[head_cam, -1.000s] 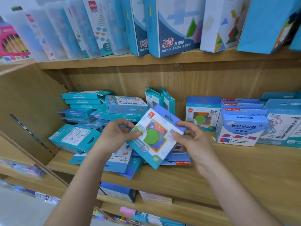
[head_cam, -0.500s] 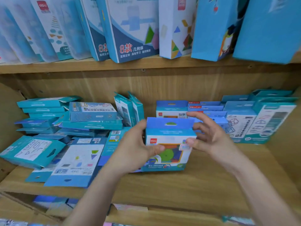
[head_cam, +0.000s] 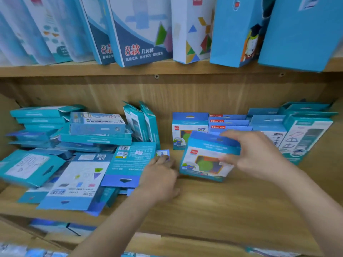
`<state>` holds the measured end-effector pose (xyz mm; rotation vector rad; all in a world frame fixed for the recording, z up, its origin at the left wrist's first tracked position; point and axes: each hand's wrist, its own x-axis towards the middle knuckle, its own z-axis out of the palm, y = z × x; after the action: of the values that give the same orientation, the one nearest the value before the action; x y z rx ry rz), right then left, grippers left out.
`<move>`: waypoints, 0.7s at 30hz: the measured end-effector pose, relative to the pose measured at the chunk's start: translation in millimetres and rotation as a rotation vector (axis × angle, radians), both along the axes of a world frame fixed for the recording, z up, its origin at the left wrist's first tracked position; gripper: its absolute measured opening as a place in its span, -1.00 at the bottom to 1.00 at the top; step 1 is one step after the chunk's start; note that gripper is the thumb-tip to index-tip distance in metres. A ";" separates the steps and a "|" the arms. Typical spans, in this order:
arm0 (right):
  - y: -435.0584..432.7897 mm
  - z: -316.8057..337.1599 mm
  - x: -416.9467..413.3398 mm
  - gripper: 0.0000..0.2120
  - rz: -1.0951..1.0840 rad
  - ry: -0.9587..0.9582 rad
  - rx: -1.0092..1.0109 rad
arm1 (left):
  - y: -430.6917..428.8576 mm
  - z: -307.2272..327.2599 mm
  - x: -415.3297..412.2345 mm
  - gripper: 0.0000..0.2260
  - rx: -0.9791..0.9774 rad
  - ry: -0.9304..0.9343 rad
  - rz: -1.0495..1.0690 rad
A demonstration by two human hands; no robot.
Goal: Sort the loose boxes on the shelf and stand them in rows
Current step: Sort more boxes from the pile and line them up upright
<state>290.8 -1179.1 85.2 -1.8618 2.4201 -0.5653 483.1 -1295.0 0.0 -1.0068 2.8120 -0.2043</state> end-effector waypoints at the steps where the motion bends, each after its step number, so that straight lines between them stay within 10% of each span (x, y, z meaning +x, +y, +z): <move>1: -5.8 7.4 2.4 -0.50 0.005 -0.046 -0.059 | 1.6 -3.1 -0.2 -0.54 -0.051 -0.069 -0.016; 16: -102.3 -27.3 13.4 -0.53 0.068 0.368 0.003 | -2.8 4.1 17.6 -0.64 -0.004 -0.349 0.009; 21: -104.2 -37.7 8.0 -0.29 -0.021 0.466 -0.010 | -16.0 15.6 15.3 -0.63 0.088 0.042 0.013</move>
<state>298.7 -1283.3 47.6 -2.1770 2.7070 -0.1506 498.4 -1310.9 15.6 -1.0213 2.8234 -0.0578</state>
